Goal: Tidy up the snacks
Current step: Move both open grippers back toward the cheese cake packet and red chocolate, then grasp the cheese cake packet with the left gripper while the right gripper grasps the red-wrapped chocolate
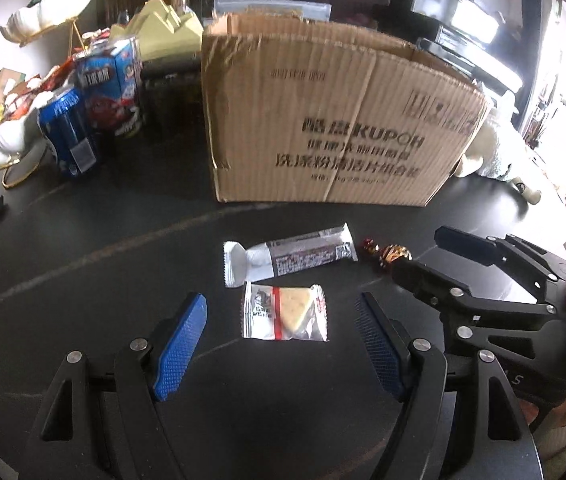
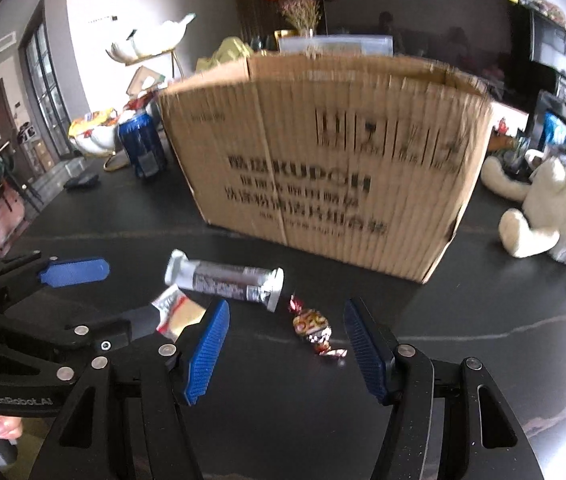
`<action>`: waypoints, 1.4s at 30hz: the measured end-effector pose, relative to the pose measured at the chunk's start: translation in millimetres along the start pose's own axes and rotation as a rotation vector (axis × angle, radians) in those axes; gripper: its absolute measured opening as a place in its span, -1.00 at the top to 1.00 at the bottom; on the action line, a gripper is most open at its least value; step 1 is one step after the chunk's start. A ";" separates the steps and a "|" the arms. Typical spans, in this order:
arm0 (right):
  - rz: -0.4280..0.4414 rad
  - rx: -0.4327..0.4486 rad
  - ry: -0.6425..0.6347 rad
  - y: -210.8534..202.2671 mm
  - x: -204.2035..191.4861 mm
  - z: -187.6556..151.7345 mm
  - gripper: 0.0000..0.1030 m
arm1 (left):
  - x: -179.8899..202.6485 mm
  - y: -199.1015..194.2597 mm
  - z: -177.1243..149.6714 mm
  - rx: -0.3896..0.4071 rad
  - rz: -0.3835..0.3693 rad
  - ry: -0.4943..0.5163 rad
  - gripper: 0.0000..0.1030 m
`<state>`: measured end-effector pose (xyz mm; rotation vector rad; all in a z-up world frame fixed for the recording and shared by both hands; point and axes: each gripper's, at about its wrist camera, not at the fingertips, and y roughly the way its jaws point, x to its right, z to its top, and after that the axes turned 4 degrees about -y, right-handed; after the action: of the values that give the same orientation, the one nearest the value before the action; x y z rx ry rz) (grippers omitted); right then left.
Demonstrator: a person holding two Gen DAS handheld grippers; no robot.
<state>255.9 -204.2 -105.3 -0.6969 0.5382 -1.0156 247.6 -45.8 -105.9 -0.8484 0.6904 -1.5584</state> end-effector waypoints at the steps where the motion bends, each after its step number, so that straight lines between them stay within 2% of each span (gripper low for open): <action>1: 0.005 -0.015 0.003 5.0 1.1 -2.3 -0.18 | -0.2 2.5 -0.8 -0.003 0.002 0.000 -0.47; 14: -0.018 -0.065 -0.013 26.6 7.5 -9.6 -0.18 | -2.0 34.1 -7.6 -0.052 -0.006 -0.007 -0.45; 23: -0.019 -0.075 0.007 35.0 13.3 -11.4 -0.10 | -2.8 50.9 -9.4 -0.060 0.031 -0.014 -0.40; 27: -0.012 -0.058 0.026 34.8 16.7 -11.2 0.03 | -2.3 49.7 -9.6 -0.048 0.041 -0.012 -0.12; 30: -0.017 -0.063 0.018 37.2 15.6 -11.7 0.18 | -2.4 47.2 -10.2 -0.045 0.031 -0.021 -0.04; 32: -0.023 -0.057 0.009 38.3 13.7 -11.9 0.21 | -3.3 44.9 -11.5 -0.041 0.027 -0.027 0.13; 35: -0.020 -0.058 -0.005 39.4 10.0 -11.2 0.39 | -3.9 42.9 -12.5 -0.046 0.012 -0.038 0.18; 36: -0.017 -0.057 -0.009 39.8 8.7 -11.0 0.49 | -4.6 42.5 -12.6 -0.047 0.011 -0.042 0.28; 42: -0.005 -0.045 -0.026 37.0 3.3 -10.8 0.52 | -6.9 36.5 -13.8 -0.043 -0.006 -0.061 0.43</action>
<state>271.1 -197.1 -140.1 -0.7507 0.5389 -1.0001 257.1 -44.9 -144.4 -0.9267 0.6795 -1.5218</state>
